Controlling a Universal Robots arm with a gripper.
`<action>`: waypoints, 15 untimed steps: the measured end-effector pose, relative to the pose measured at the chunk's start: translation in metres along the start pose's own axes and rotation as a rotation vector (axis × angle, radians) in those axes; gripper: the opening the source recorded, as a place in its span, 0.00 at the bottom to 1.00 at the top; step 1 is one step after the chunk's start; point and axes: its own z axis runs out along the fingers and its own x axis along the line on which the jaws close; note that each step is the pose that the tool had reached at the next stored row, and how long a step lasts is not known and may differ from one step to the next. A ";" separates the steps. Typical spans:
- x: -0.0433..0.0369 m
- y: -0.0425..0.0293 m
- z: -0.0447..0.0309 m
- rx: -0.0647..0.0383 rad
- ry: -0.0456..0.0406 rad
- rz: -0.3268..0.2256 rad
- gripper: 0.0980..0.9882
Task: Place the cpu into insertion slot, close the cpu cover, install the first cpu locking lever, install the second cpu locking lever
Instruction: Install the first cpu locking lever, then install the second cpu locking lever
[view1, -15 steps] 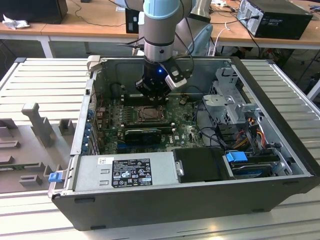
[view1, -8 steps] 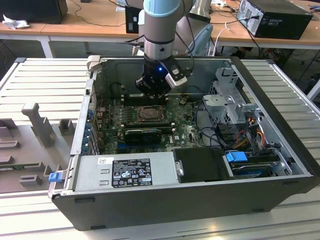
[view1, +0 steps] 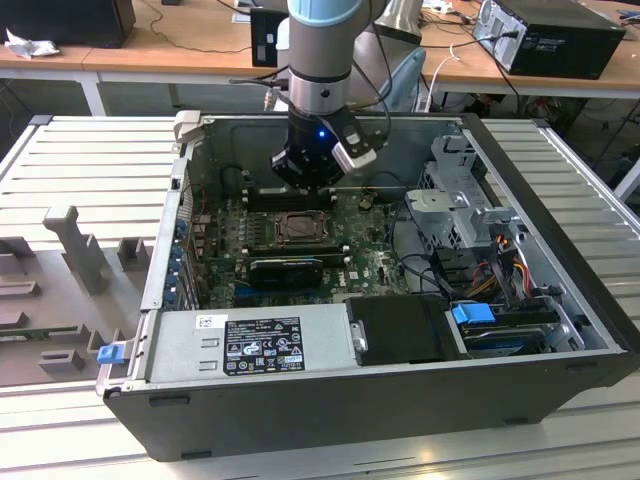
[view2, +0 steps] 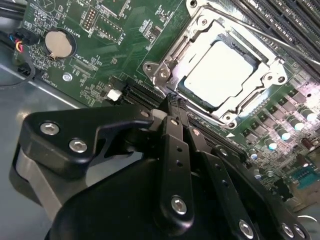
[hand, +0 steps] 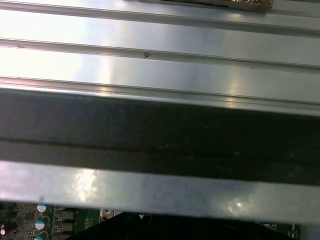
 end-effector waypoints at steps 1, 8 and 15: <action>0.0000 -0.0004 0.0000 0.000 0.0000 0.000 0.01; 0.0005 -0.0065 -0.0003 0.000 0.0000 0.000 0.01; 0.0006 -0.0078 -0.0068 0.000 0.0000 0.000 0.01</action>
